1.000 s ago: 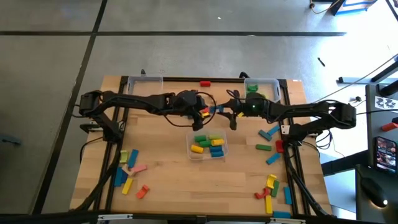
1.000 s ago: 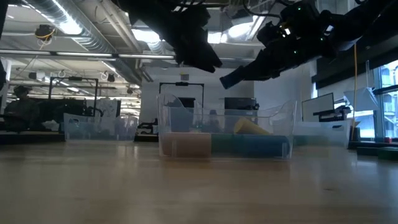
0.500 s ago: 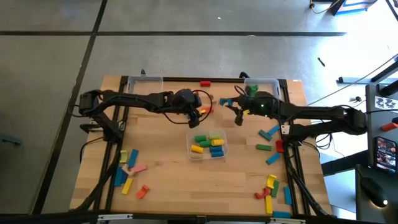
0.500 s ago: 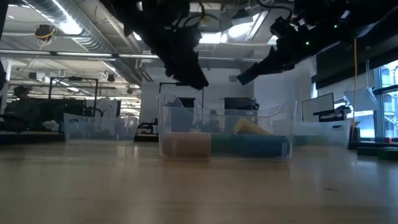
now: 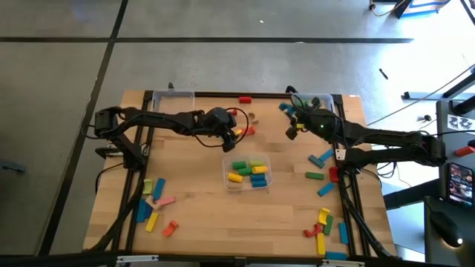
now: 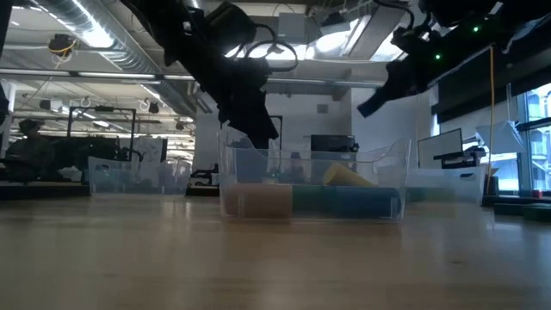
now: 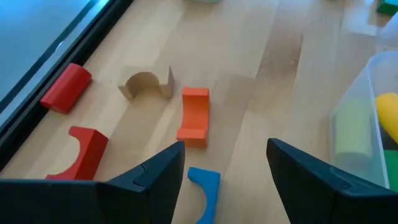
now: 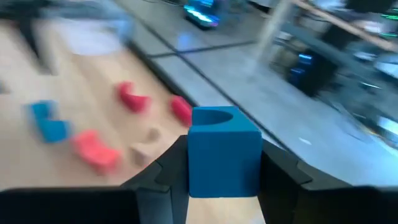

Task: Sort blocks by size
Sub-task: Put the blue arch block into the top right transparent bin

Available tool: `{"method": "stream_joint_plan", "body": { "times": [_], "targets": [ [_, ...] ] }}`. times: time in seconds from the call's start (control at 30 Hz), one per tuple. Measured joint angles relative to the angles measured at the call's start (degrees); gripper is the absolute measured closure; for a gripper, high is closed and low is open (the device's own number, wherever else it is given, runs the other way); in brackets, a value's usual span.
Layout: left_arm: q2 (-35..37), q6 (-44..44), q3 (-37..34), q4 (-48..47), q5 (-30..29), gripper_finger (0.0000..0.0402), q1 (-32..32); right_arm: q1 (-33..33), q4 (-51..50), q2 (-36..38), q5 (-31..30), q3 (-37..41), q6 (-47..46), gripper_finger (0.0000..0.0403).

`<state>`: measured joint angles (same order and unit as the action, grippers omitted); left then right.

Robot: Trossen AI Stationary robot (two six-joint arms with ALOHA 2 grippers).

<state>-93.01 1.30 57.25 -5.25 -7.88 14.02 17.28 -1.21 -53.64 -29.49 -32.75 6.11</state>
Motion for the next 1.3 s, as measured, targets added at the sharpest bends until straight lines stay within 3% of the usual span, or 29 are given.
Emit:
{"method": "stream_joint_plan", "body": {
  "times": [0.17, 0.33, 0.63, 0.8, 1.0, 1.3],
  "targets": [
    [0.0, 0.4, -1.0, 1.7, 0.0, 0.0176, 0.0, 0.4, -3.5, 0.4, -10.7, 0.0, -1.5, 0.0261],
    [0.0, 0.7, -1.0, 1.7, 0.0, 0.0176, -0.2, 4.3, -6.6, 0.4, -12.4, 0.0, -4.4, 0.0260],
    [0.0, 1.3, -1.0, 1.7, 0.0, 0.0176, -0.2, 13.6, -12.5, 0.4, -8.3, 0.0, -11.0, 0.0260],
    [0.0, 1.3, -1.0, 1.7, 0.0, 0.0176, -0.2, 19.1, -14.3, 0.3, -0.3, 0.0, -15.1, 0.0260],
    [0.0, 1.5, -1.0, 1.8, 0.0, 0.0176, -0.2, 25.2, -14.5, 0.1, 5.1, 2.0, -17.1, 0.0260],
    [0.0, 1.9, -1.0, 3.4, 0.0, 0.0176, -0.2, 27.9, -12.5, 0.1, 9.1, 3.7, -17.5, 0.0260]
  ]
}}
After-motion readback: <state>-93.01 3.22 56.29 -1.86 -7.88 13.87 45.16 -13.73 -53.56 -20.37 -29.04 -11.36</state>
